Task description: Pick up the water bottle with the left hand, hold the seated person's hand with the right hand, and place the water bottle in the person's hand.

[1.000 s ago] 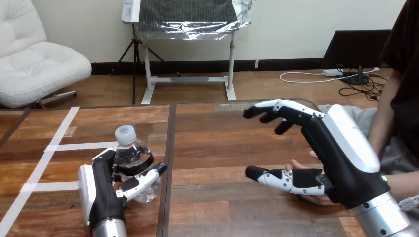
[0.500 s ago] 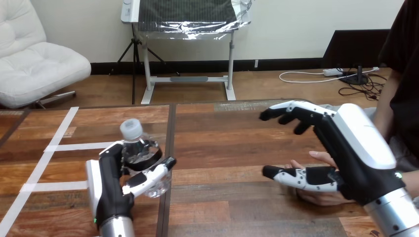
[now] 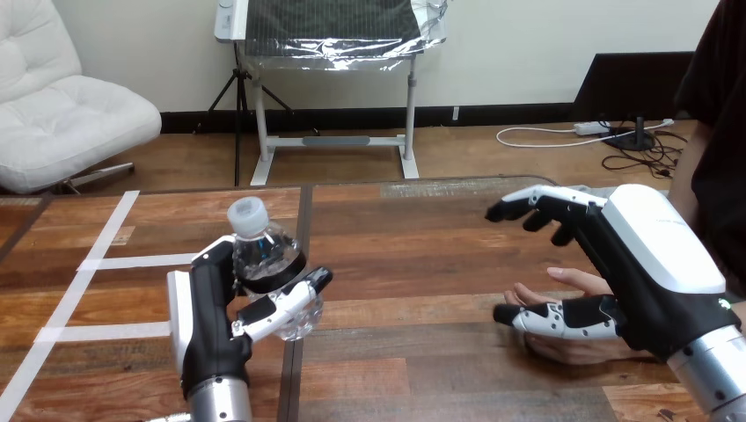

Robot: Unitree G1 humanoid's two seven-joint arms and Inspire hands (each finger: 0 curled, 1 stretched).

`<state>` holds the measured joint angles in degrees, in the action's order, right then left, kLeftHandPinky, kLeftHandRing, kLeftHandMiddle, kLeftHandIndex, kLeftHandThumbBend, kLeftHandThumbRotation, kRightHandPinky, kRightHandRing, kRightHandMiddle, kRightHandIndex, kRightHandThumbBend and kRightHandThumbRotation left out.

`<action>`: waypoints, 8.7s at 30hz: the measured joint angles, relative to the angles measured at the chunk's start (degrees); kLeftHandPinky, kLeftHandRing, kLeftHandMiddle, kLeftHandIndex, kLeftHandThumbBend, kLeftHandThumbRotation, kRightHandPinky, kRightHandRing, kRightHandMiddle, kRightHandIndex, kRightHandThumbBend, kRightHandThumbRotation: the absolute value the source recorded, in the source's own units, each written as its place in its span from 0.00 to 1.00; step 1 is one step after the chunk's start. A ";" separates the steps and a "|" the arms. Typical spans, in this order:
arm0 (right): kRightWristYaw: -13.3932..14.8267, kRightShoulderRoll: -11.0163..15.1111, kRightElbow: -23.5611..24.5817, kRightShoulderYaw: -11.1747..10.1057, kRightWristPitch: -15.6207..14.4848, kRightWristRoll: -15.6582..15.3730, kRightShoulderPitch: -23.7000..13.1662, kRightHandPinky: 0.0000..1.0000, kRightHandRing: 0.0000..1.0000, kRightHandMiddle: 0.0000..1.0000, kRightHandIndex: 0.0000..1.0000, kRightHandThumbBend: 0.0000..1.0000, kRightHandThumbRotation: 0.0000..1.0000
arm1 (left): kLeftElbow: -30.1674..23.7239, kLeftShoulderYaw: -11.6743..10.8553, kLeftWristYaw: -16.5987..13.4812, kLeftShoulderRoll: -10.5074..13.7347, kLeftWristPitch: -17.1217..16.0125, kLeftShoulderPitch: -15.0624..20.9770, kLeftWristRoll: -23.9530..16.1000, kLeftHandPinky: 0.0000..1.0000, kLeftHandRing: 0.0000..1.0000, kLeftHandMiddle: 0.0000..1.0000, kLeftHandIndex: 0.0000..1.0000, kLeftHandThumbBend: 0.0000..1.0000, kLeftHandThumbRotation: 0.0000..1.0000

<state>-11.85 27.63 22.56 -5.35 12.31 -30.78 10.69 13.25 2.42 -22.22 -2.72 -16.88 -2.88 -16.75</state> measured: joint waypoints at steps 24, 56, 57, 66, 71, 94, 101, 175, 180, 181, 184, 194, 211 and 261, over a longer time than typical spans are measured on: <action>-7.39 5.49 1.01 -0.50 -7.64 -3.10 -0.66 0.66 0.75 0.77 0.73 0.82 0.00 | -3.09 1.50 1.46 -0.01 1.42 -1.51 -0.01 0.37 0.41 0.45 0.44 0.72 0.00; -13.09 8.97 1.96 -0.46 -14.85 -8.28 -2.30 0.72 0.78 0.79 0.75 0.86 0.00 | -3.11 2.45 1.57 0.04 1.42 -1.55 -0.08 0.37 0.41 0.45 0.43 0.71 0.00; -13.12 8.97 1.96 -0.46 -14.97 -8.37 -2.31 0.72 0.78 0.79 0.75 0.86 0.00 | -3.11 2.46 1.57 0.04 1.42 -1.55 -0.08 0.37 0.41 0.45 0.43 0.71 0.00; -13.71 9.03 1.82 -0.46 -16.49 -9.49 -2.56 0.75 0.80 0.80 0.77 0.85 0.00 | -3.12 2.49 1.61 0.04 1.42 -1.55 -0.07 0.37 0.41 0.45 0.43 0.70 0.00; -13.71 9.15 1.31 -0.46 -16.56 -9.98 -2.85 0.77 0.81 0.81 0.77 0.85 0.00 | -3.11 2.50 1.69 0.05 1.41 -1.55 -0.03 0.37 0.41 0.45 0.43 0.70 0.00; -14.08 9.46 -0.66 -0.35 -20.85 -12.29 -3.84 0.76 0.82 0.83 0.79 0.83 0.00 | -3.11 2.52 2.10 0.08 0.37 -1.56 0.00 0.36 0.40 0.45 0.43 0.71 0.00; -14.15 9.72 -1.25 0.21 -21.34 -12.32 -4.58 0.76 0.82 0.83 0.79 0.83 0.00 | -3.12 2.54 2.55 0.09 0.24 -1.56 0.02 0.36 0.40 0.45 0.43 0.71 0.00; -15.12 13.76 -18.74 5.39 -19.22 -14.63 -9.34 0.73 0.80 0.81 0.77 0.79 0.00 | -6.59 3.31 4.65 0.14 -0.52 -2.94 0.45 0.35 0.40 0.44 0.43 0.71 0.00; -14.12 13.99 -21.25 6.14 -18.16 -14.71 -10.16 0.73 0.79 0.81 0.77 0.79 0.00 | -6.60 3.26 4.69 0.14 -0.52 -2.96 0.48 0.35 0.40 0.44 0.43 0.71 0.00; -13.96 14.04 -21.69 6.32 -18.01 -14.71 -10.31 0.72 0.79 0.80 0.77 0.79 0.00 | -6.60 3.25 4.69 0.14 -0.52 -2.96 0.48 0.35 0.40 0.44 0.43 0.71 0.00; -13.27 14.46 -23.18 7.09 -17.23 -14.92 -10.84 0.72 0.79 0.80 0.77 0.78 0.00 | -6.59 3.22 4.68 0.14 -0.52 -2.96 0.47 0.35 0.40 0.44 0.43 0.71 0.00; -10.70 15.18 -27.44 7.97 -15.18 -14.99 -11.71 0.71 0.77 0.79 0.76 0.79 0.00 | -6.60 3.24 4.68 0.15 -0.52 -2.97 0.41 0.35 0.40 0.45 0.43 0.70 0.00; -6.57 15.18 -32.60 9.39 -13.79 -14.74 -13.64 0.70 0.76 0.78 0.74 0.79 0.00 | -6.66 3.21 4.69 0.14 -0.45 -3.03 0.43 0.36 0.40 0.45 0.43 0.71 0.00; 3.01 15.24 -46.10 14.89 -7.02 -15.29 -21.17 0.63 0.70 0.74 0.71 0.80 0.00 | -8.46 3.02 5.32 0.27 0.97 -3.59 0.42 0.36 0.41 0.45 0.44 0.71 0.00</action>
<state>-8.84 42.87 -23.54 9.54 5.30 -46.07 -10.47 4.80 5.45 -16.90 -2.45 -15.91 -6.47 -16.33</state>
